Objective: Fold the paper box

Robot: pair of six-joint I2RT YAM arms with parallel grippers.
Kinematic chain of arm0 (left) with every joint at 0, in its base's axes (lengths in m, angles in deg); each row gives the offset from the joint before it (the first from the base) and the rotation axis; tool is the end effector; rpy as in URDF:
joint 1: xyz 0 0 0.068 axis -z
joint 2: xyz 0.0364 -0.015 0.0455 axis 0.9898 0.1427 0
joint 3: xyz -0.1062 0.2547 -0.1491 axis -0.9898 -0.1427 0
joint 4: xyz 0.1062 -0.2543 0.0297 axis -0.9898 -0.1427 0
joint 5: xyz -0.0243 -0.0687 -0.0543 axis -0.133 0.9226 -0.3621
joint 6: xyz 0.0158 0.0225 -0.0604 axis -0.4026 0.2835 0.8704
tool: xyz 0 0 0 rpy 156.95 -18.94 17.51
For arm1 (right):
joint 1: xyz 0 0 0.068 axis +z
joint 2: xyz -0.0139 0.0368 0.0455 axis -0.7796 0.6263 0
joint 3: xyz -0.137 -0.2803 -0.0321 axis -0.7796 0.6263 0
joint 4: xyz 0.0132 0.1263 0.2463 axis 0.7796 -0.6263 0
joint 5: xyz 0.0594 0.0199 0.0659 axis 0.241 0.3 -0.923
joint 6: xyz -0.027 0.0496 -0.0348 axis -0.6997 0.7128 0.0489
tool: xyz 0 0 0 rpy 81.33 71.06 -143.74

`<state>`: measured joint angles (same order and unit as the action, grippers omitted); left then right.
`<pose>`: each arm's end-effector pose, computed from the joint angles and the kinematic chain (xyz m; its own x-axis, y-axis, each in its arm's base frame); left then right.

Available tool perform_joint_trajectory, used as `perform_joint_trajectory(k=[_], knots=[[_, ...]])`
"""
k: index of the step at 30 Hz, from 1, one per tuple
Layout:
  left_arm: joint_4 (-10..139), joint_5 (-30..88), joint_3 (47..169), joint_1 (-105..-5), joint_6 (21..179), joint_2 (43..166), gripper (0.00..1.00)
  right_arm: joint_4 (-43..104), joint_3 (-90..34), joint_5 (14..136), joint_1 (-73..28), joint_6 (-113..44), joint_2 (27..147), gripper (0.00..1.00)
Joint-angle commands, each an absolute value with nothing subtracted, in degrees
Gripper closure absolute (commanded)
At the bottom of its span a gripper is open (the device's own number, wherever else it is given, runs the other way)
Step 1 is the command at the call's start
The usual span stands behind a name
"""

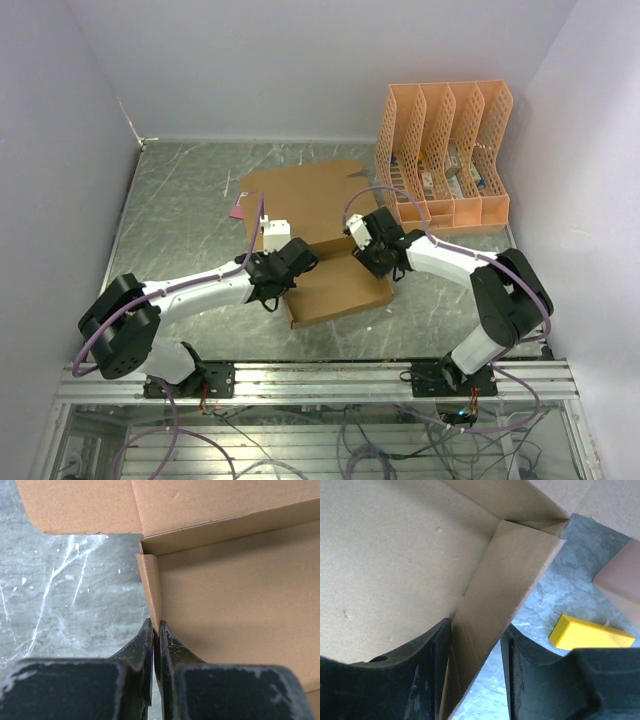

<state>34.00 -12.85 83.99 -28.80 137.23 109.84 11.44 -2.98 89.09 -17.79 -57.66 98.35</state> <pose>0.1927 -0.2069 0.2234 -0.7211 -0.0796 -0.6882 -0.0643 0.9968 -0.0479 0.2772 0.1761 0.1792 -0.5596 -0.7067 -0.4329 -0.6896 0.6868 -0.2298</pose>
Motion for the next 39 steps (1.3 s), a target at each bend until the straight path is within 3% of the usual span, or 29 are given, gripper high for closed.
perform_joint_trajectory(k=[1,5,14,28,30,33,37,39], knots=[[35.4,-14.2,84.6,-28.5,136.6,110.3,0.91,9.6,-4.8,82.6,-21.5,-58.0,95.2,0.54],[35.4,-14.0,85.0,-28.5,136.6,110.8,0.90,8.3,-4.9,77.4,-22.7,-57.6,93.9,0.48],[35.7,-13.8,85.3,-28.1,138.1,111.3,0.90,5.1,-4.6,71.4,-25.0,-56.3,93.3,0.47],[36.6,-12.3,84.4,-28.1,137.9,111.5,0.90,3.9,-3.3,73.2,-25.6,-55.1,93.9,0.50],[37.6,-11.8,84.0,-28.1,138.1,111.1,0.90,1.6,-4.8,73.4,-25.3,-55.0,94.1,0.57],[39.1,-11.7,84.3,-28.2,136.6,111.3,0.88,0.5,-6.0,73.6,-25.1,-54.6,95.1,0.83],[38.4,-11.5,86.6,-28.2,134.4,113.6,0.78,2.5,-6.3,73.1,-25.0,-52.7,95.7,0.98],[37.8,-11.2,87.2,-28.3,133.9,114.7,0.71,4.2,-6.2,73.7,-25.1,-51.5,95.3,1.00]])
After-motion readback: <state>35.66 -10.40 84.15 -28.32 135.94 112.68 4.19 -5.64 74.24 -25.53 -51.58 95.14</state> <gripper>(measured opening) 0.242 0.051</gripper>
